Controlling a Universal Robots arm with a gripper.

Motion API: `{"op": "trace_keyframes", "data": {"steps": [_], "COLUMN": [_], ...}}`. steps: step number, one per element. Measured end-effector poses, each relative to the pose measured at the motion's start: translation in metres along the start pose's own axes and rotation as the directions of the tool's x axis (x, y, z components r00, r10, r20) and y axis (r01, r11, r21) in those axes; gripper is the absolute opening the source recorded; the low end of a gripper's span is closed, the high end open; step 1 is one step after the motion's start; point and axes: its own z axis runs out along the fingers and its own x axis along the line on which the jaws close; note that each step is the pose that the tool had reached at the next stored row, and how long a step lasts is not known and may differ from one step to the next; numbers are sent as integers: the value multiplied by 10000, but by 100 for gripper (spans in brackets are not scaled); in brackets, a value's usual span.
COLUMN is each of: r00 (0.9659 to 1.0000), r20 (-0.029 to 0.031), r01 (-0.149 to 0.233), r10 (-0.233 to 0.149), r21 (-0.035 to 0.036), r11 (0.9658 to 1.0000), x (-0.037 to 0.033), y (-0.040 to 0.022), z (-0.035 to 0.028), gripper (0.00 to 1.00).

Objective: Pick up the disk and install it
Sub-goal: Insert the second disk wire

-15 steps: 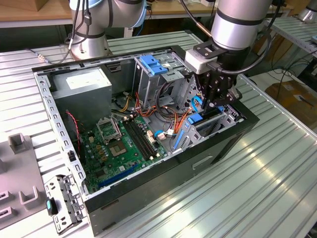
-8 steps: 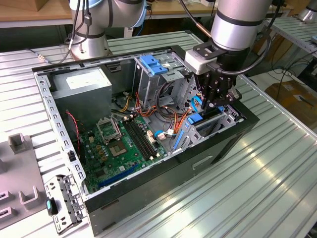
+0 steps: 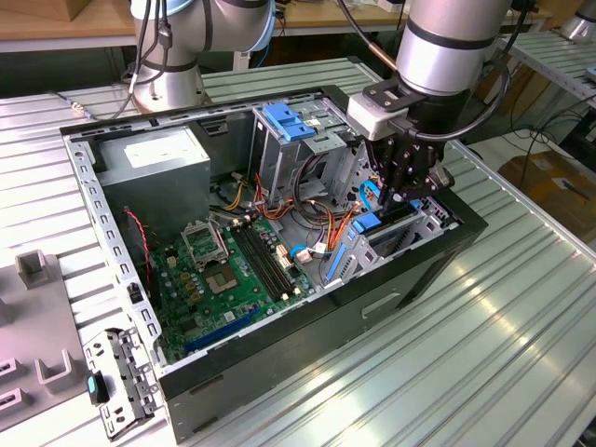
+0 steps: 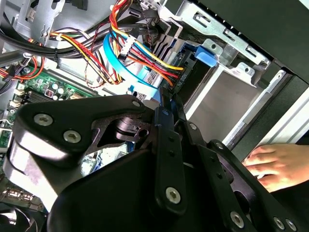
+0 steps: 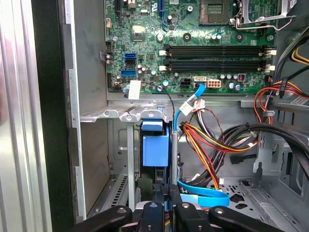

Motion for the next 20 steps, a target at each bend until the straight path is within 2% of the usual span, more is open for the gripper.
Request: {"op": "trace_keyframes", "data": {"steps": [4, 10, 15, 18, 19, 20], "r00": [10000, 10000, 10000, 10000, 10000, 10000], "r20": [3, 52, 65, 73, 78, 73], "r01": [0, -7, -9, -10, -10, -9], "r10": [0, 7, 9, 10, 10, 9], "r21": [0, -1, -1, 0, 1, 0], "r11": [10000, 10000, 10000, 10000, 10000, 10000], "x": [-1, -2, -2, -3, -2, 1], "y": [2, 7, 8, 8, 6, 2], "z": [15, 50, 57, 58, 50, 16], "gripper": [16, 16, 16, 16, 18, 24]}}
